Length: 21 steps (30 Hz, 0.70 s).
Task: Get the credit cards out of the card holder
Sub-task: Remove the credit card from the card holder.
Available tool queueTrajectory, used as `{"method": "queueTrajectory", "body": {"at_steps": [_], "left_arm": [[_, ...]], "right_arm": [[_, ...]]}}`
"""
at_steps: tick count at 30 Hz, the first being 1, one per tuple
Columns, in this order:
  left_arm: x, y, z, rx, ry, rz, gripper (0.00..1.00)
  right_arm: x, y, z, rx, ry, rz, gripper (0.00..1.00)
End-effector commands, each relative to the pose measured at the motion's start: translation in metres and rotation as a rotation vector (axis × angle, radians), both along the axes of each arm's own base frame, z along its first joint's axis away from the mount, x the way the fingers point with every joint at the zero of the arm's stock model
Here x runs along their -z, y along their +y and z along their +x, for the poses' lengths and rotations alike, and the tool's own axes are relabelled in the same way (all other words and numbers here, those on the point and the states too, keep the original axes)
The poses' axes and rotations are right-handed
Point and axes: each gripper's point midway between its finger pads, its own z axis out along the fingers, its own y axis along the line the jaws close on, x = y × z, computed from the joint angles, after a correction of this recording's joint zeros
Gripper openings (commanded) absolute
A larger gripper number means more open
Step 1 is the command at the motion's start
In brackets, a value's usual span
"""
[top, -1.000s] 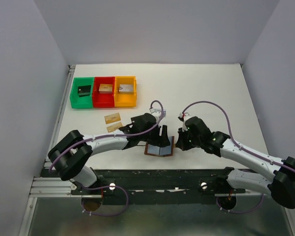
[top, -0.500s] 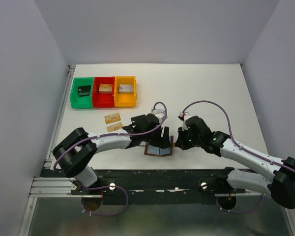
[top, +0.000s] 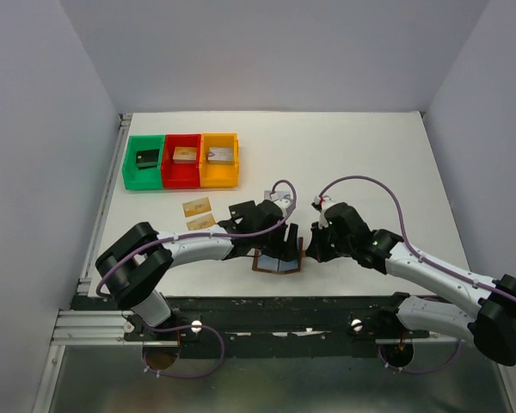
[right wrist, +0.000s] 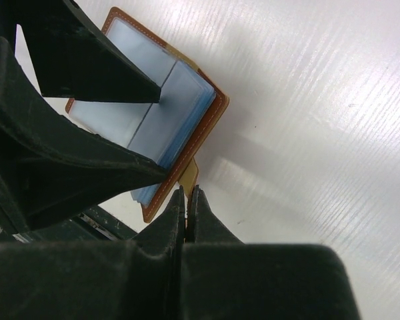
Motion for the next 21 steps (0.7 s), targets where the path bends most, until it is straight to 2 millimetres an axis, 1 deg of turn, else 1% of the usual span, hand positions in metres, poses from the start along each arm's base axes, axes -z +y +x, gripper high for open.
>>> {"method": "queueTrajectory", "body": {"at_steps": [1,7,10,13,14,16,21], "left_arm": [[0.005,0.01,0.006,-0.041,-0.032,0.072,0.73],[0.008,0.024,0.01,-0.095,-0.051,0.111,0.71],[0.005,0.028,0.012,-0.121,-0.066,0.108,0.7],[-0.004,0.03,0.012,-0.13,-0.077,0.089,0.7],[-0.005,0.033,0.015,-0.15,-0.095,0.096,0.7],[-0.008,0.034,0.016,-0.153,-0.104,0.091,0.7],[-0.007,0.035,0.016,-0.155,-0.104,0.098,0.71]], "right_arm": [[-0.014,0.007,0.004,-0.011,-0.021,0.034,0.0],[-0.016,0.006,0.004,-0.012,-0.029,0.031,0.0],[-0.015,0.005,0.004,-0.013,-0.027,0.028,0.0],[-0.016,0.005,0.005,-0.012,-0.03,0.026,0.0],[-0.015,0.004,0.004,-0.013,-0.03,0.025,0.0],[-0.013,0.003,0.004,-0.014,-0.028,0.019,0.0],[-0.012,0.003,0.004,-0.012,-0.027,0.017,0.0]]}}
